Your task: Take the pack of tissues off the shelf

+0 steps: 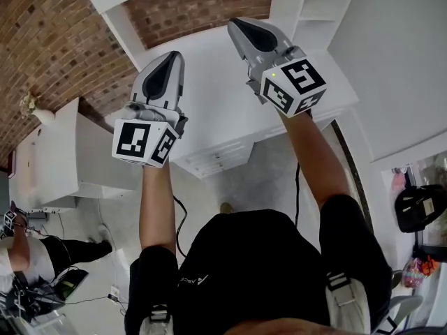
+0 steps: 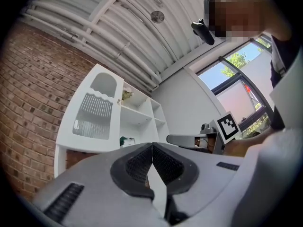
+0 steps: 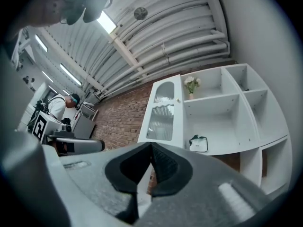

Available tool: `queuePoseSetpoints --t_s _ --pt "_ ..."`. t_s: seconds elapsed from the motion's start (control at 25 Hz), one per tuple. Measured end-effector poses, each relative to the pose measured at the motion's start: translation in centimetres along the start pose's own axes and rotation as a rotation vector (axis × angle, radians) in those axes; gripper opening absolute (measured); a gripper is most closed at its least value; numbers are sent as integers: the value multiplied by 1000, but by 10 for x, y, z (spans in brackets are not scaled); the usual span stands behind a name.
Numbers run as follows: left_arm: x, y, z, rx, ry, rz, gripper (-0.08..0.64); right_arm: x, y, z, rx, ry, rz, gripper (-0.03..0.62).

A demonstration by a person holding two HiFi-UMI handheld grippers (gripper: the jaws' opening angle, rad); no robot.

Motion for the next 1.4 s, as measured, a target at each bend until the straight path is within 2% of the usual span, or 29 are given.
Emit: queuePoseSetpoints --t_s 0.32,0.64,0.84,1.04,1.4 --pt "-27 49 13 42 -11 43 0 -67 -29 7 8 56 84 3" --pt "-59 70 30 42 2 29 0 -115 -86 15 32 95 165 8" --pt "-99 70 39 22 5 31 0 -134 -132 17 34 93 213 119" --pt "-133 70 51 12 11 15 0 -156 -171 23 19 119 240 284" --pt "-154 84 64 20 17 21 0 -192 -211 39 -19 163 300 420"
Point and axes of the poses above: the fingertips, and each gripper's own axes: x backward along the fingers, y to its left, z out of its underside, the point moved 8 cm from there along x, backward along the fingers, and after that the axes turned 8 degrees about -z, right-handed, at the moved point
